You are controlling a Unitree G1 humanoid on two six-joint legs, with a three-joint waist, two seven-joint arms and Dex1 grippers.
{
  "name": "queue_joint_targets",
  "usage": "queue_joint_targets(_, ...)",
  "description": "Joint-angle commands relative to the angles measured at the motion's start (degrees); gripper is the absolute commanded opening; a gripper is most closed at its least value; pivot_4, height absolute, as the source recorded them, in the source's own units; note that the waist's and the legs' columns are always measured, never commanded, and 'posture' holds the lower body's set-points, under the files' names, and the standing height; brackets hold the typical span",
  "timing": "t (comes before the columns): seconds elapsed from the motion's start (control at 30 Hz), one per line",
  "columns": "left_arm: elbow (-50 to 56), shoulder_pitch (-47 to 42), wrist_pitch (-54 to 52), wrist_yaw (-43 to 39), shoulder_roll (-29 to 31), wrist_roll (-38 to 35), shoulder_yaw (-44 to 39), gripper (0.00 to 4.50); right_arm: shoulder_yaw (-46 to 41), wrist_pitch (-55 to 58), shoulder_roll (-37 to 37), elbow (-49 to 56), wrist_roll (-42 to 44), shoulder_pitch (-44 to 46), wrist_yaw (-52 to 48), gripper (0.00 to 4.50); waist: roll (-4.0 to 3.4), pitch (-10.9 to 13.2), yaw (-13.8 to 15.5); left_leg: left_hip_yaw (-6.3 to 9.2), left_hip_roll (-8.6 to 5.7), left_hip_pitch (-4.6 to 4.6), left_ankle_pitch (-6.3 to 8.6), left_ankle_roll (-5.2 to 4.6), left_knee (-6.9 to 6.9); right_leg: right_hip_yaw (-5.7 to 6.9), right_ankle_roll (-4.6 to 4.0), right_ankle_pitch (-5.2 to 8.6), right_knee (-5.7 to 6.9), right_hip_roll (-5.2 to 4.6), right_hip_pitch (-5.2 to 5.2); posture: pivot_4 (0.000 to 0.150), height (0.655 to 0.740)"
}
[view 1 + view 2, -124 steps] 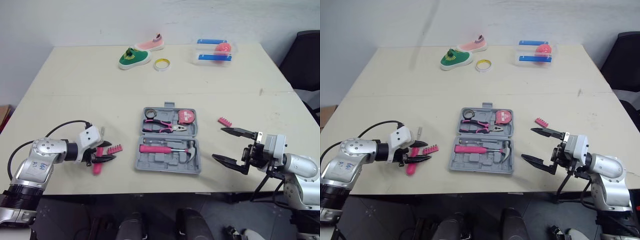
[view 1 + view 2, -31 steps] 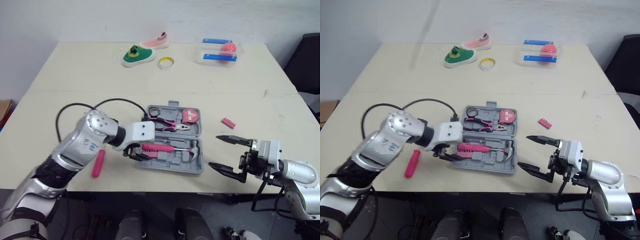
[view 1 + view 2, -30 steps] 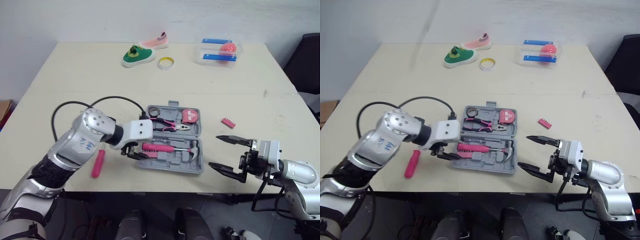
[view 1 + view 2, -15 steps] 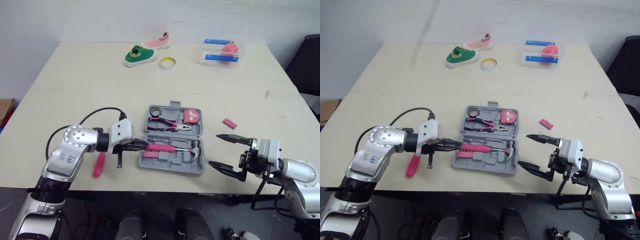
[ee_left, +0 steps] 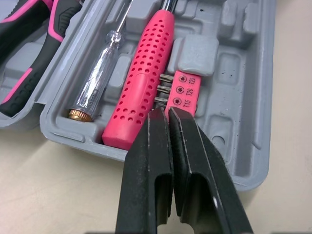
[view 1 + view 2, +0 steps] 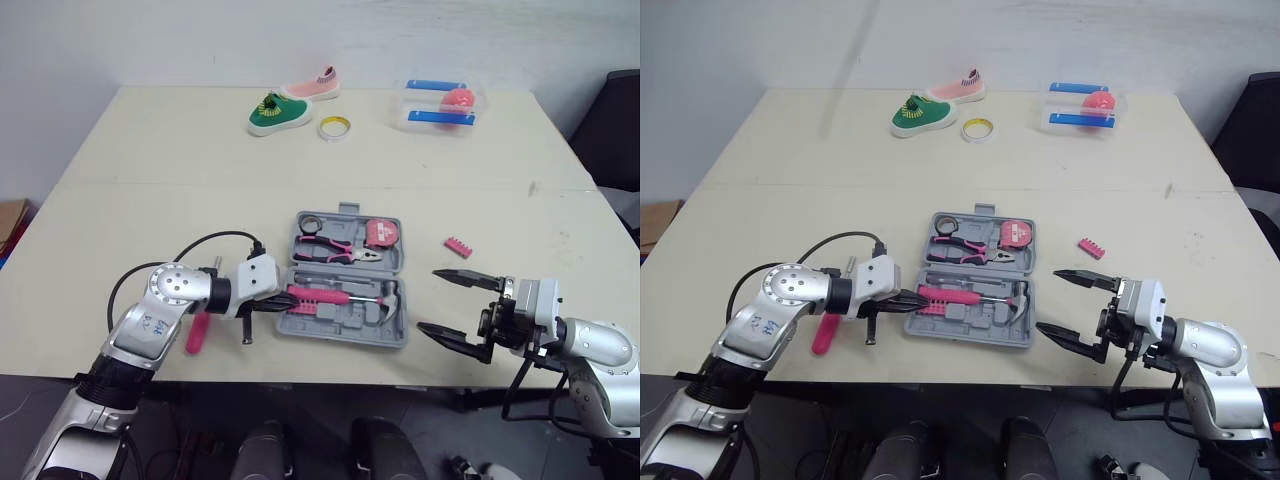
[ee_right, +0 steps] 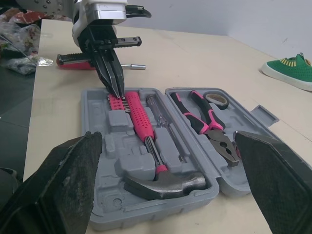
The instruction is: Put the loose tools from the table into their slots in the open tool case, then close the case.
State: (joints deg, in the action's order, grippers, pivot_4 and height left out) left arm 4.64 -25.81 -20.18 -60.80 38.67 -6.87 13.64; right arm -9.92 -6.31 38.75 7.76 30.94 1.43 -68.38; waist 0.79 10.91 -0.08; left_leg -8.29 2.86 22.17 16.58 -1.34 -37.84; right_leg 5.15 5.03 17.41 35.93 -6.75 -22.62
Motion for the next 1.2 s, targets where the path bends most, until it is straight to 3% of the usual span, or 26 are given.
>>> queue_joint_targets(0.03, -2.60, 1.90, -5.35, -1.54, 1.44, 3.00, 4.80, 0.06, -1.67, -1.05, 0.11, 0.21, 0.66, 0.53, -0.21, 4.50, -0.05, -0.09, -0.01, 0.00, 0.00, -0.01, 0.01, 0.01, 0.00, 0.00, 0.00, 0.00, 0.00, 0.00, 0.02, 0.150, 0.7400)
queue_joint_targets(0.3, -3.91, 1.67, -3.48, 1.18, 0.22, 2.77, 2.84, 0.06, -3.89, -0.93, -0.04, -0.23, 1.27, -1.01, 1.37, 4.50, -0.43, -0.60, -0.01, 0.00, 0.01, -0.06, 0.07, -0.05, 0.01, -0.03, 0.00, 0.00, -0.03, -0.01, 0.06, 0.150, 0.7400)
queue_joint_targets(0.33, -3.91, 1.99, -1.78, 1.49, -0.23, 1.48, 1.12, 0.06, -4.92, -1.02, -0.01, -0.67, 1.30, -1.38, 2.03, 4.50, -0.47, -0.63, -0.01, -0.01, 0.01, -0.06, 0.07, -0.05, 0.01, -0.04, -0.01, 0.00, -0.03, -0.02, 0.06, 0.150, 0.7400)
queue_joint_targets(0.43, -2.57, 4.34, 2.56, 1.14, -4.07, -11.21, -12.67, 0.06, -10.99, 0.02, 1.92, -5.09, 1.66, -3.31, 3.51, 4.50, -0.47, -0.63, -0.04, 0.00, 0.00, -0.05, 0.08, -0.07, 0.01, -0.13, -0.01, 0.00, -0.04, -0.16, 0.04, 0.150, 0.7400)
queue_joint_targets(0.53, -4.16, 8.39, 11.28, -0.94, -3.29, -15.81, -22.45, 0.91, -16.14, -2.17, 3.19, -11.19, 0.75, -4.80, 3.72, 4.50, -0.23, -0.48, -0.17, 0.00, 0.08, 0.14, 0.06, -0.01, 0.02, -0.13, -0.04, 0.02, -0.05, -0.15, -0.12, 0.150, 0.7400)
queue_joint_targets(0.77, -11.12, 20.33, 15.74, 3.29, 3.30, -16.14, -38.39, 4.23, -24.61, -9.90, 5.15, -24.89, -4.98, -7.03, 9.63, 4.50, -0.27, -0.50, -0.46, -0.13, 0.03, -0.06, 0.14, -0.06, 0.21, -0.02, -0.05, 0.03, -0.15, -0.18, -0.07, 0.150, 0.7400)
queue_joint_targets(0.8, -11.86, 22.25, 16.29, 4.04, 3.96, -16.18, -40.57, 4.47, -25.10, -10.83, 5.58, -26.87, -6.44, -7.16, 11.25, 4.50, -0.26, -0.50, -0.55, -0.13, 0.04, -0.04, 0.15, -0.05, 0.23, -0.02, -0.05, 0.03, -0.18, -0.18, -0.08, 0.150, 0.7400)
queue_joint_targets(0.9, -13.63, 26.95, 18.60, 7.01, 4.77, -14.74, -44.75, 4.47, -25.17, -12.95, 6.09, -29.62, -6.93, -7.41, 10.60, 4.50, -0.26, -0.49, -0.85, -0.12, -0.02, -0.01, 0.31, 0.23, 0.36, -0.16, -0.06, 0.03, -0.26, -0.34, -0.15, 0.150, 0.7400)
queue_joint_targets(1.0, -14.86, 33.46, 21.25, 11.06, 4.18, -14.27, -51.21, 4.47, -25.64, -11.07, 6.80, -31.98, -10.40, -8.41, 16.50, 4.50, -0.26, -0.50, -1.35, -0.12, -0.06, -0.04, 0.27, 0.23, 0.53, -0.19, -0.06, 0.03, -0.29, -0.43, -0.17, 0.150, 0.7400)
queue_joint_targets(1.2, -15.43, 37.04, 20.46, 15.59, 3.14, -17.37, -57.49, 4.47, -26.33, -15.27, 7.97, -41.29, -11.14, -8.53, 16.97, 4.50, -0.25, -0.50, -1.46, -0.11, -0.11, -0.04, 0.26, 0.25, 0.71, -0.17, -0.11, 0.06, -0.39, -0.51, -0.21, 0.150, 0.7400)
